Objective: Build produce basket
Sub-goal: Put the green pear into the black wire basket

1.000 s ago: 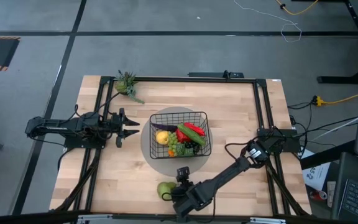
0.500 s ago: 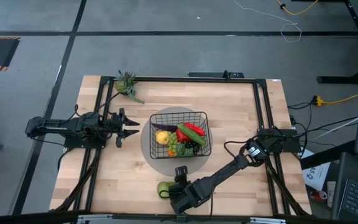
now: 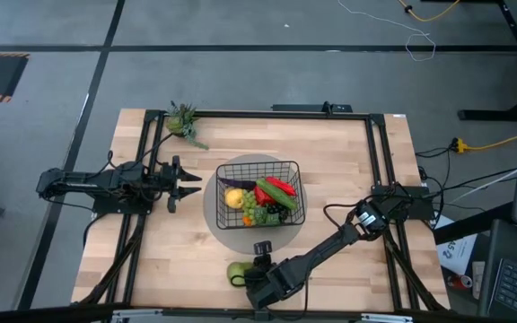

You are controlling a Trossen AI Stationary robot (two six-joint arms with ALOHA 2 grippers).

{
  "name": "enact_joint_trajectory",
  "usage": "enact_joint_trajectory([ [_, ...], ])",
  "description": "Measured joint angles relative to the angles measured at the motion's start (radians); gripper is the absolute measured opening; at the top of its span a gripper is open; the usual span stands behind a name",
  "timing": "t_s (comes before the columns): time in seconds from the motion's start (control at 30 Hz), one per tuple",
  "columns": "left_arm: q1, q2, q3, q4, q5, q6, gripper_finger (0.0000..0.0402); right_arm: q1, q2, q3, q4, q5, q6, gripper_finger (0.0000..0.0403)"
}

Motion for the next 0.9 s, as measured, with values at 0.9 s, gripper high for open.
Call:
enact_joint_trajectory([
  [0.9,0.000,0.000,0.000,0.000,0.000,0.000,0.0151,0.000,0.000,0.000,0.000,0.018,0.025,0.0061],
])
